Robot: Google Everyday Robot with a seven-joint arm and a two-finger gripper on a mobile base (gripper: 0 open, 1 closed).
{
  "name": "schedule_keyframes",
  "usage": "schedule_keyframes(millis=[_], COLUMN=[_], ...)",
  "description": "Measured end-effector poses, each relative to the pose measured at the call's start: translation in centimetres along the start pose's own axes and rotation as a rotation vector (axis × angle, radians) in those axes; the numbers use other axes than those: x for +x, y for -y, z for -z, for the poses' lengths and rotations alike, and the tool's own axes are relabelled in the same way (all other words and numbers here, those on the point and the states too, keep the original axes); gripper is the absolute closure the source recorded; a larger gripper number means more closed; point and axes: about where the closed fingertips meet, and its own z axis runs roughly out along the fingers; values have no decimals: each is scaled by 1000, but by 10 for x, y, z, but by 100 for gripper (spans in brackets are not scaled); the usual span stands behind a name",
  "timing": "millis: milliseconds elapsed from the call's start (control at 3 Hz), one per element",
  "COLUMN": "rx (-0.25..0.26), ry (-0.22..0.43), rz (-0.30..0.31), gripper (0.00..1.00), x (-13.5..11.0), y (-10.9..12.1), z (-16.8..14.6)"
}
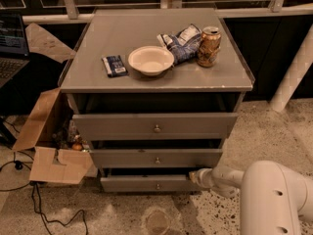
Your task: Open bottom drawer
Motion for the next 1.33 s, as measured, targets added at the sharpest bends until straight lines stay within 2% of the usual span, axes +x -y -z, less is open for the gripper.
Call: schedule_keyframes(millis=[333,667,1000,1333], rx=[-9,2,2,13], ry=[-29,-33,-33,-54], rz=[-8,-12,-12,-15], gripper=[100,100,100,100], x=[6,0,0,7], y=[3,1,1,4], z=[7,-7,-8,-11])
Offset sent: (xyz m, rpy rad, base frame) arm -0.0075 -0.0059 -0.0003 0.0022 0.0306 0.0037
